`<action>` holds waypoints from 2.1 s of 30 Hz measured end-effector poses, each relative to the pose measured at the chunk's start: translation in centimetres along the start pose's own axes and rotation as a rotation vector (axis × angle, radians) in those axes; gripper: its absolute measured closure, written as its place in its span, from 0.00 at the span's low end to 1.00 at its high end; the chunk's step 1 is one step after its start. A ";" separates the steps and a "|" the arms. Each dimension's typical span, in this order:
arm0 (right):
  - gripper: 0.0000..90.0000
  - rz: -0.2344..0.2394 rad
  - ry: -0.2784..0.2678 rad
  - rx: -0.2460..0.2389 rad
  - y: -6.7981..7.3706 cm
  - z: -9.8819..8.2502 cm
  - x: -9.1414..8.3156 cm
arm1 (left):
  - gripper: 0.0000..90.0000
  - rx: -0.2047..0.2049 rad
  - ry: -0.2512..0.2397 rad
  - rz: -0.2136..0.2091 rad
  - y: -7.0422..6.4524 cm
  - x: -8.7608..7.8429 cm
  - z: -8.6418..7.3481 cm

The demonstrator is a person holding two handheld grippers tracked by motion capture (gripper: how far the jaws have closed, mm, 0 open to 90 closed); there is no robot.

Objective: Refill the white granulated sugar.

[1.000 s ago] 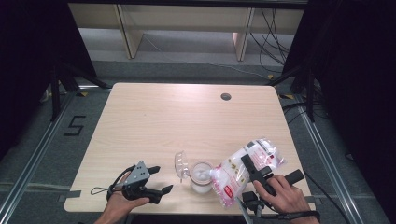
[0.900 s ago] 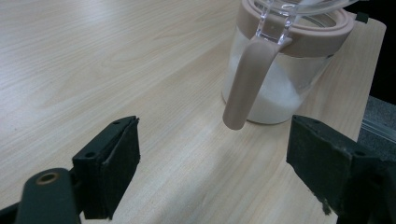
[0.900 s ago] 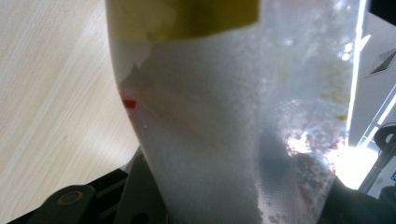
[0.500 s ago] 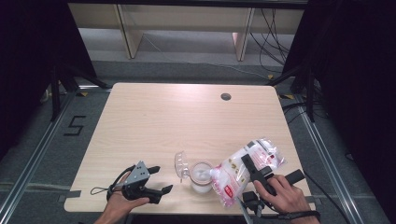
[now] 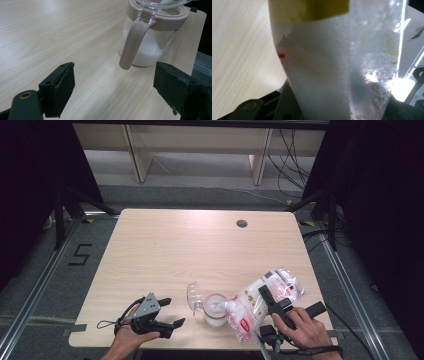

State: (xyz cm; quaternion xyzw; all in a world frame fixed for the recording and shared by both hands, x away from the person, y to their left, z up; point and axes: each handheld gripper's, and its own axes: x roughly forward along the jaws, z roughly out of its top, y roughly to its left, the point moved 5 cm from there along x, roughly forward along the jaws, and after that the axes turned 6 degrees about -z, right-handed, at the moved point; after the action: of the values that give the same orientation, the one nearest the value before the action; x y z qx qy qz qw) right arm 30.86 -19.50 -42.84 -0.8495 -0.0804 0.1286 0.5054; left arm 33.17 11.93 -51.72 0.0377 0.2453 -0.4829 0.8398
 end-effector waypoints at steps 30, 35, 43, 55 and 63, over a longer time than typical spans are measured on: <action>0.72 0.002 -0.007 -0.006 0.0 0.0 0.0 | 0.19 0.004 0.000 0.000 0.0 0.0 0.0; 0.72 0.008 -0.007 -0.014 0.0 0.0 0.0 | 0.19 0.003 0.001 -0.001 0.0 0.0 0.0; 0.73 0.011 -0.009 -0.017 0.0 0.1 0.0 | 0.19 0.002 0.001 -0.001 0.0 0.0 0.0; 0.73 0.010 -0.007 -0.014 0.0 0.0 0.0 | 0.19 0.003 0.001 0.000 0.0 0.0 0.0; 0.73 0.002 -0.009 0.000 0.1 0.0 0.0 | 0.19 0.003 0.001 0.000 0.0 0.0 0.0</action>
State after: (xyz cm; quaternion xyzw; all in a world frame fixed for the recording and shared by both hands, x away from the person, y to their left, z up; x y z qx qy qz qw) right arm 30.88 -19.51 -42.92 -0.8490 -0.0816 0.1329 0.5049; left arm 33.19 11.95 -51.73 0.0390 0.2450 -0.4831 0.8397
